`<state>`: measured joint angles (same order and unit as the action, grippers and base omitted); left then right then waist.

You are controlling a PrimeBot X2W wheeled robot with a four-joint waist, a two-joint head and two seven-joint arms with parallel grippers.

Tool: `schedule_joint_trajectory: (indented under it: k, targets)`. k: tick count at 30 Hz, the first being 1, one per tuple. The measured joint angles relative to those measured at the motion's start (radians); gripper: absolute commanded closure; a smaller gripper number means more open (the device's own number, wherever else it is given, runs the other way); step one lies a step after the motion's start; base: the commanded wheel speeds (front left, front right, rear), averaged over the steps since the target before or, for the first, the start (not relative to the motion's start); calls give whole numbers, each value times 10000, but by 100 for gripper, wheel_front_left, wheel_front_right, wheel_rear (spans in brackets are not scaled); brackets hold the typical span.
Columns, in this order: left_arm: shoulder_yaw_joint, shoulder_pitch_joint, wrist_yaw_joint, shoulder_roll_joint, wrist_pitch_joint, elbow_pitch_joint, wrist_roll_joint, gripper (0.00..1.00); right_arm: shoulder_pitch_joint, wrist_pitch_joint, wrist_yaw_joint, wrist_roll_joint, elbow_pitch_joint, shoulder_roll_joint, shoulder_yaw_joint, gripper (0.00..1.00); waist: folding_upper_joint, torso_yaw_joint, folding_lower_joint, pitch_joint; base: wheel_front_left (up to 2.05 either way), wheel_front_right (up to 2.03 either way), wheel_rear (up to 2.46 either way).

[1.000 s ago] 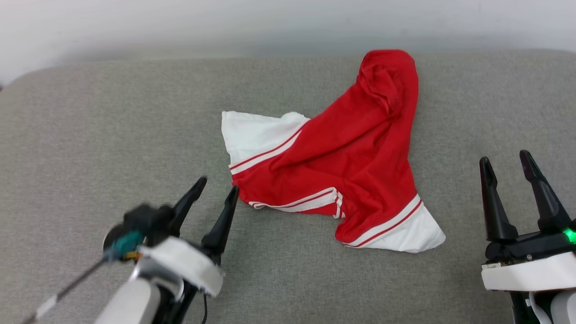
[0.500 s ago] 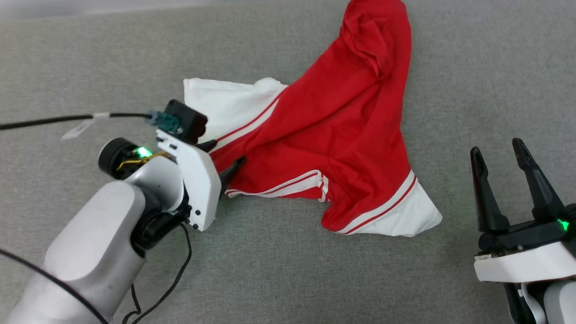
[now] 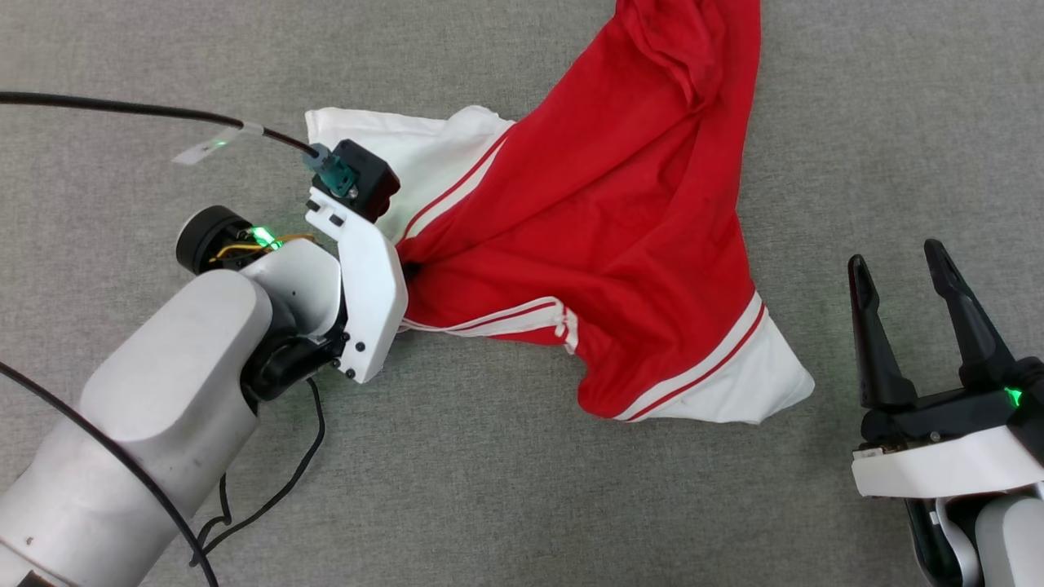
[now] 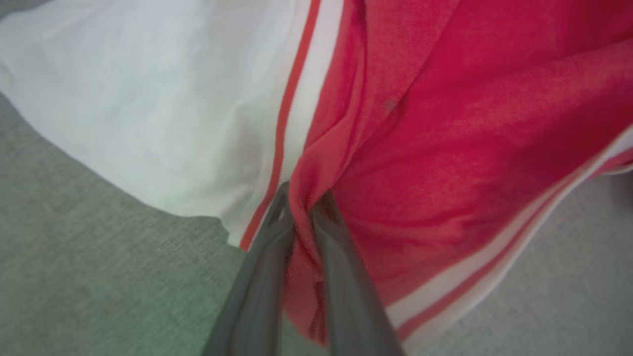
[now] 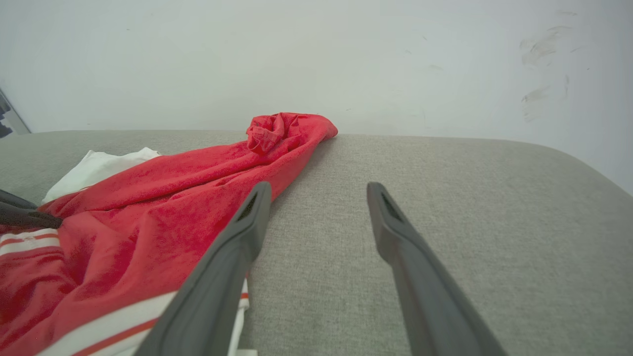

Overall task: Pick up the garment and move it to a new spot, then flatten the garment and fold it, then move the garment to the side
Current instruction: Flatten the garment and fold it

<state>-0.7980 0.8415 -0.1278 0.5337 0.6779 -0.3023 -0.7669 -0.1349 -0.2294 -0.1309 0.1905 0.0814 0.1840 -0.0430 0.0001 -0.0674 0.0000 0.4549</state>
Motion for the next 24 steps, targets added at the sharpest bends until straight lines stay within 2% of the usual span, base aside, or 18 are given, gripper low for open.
schedule_joint_trajectory:
  k: [7,14,17,24]
  targets:
    - [-405,-264,-12,98,-857,-322,-127,100,29,-17,0,-58,-211,-79,63,0,0,197,1,-396,0,0,0]
    - [-769,-1505,2,629,-1285,169,-378,100,224,17,0,-19,-435,-142,56,0,0,563,1,-1307,0,0,0]
    - [-759,-2318,282,846,-1549,658,-583,100,402,69,0,12,-525,-163,12,0,0,764,0,-1738,0,0,0]
    - [-961,-4349,1425,966,-2272,1939,-686,100,694,249,0,69,-562,-150,82,0,0,1268,0,-2585,0,0,0]
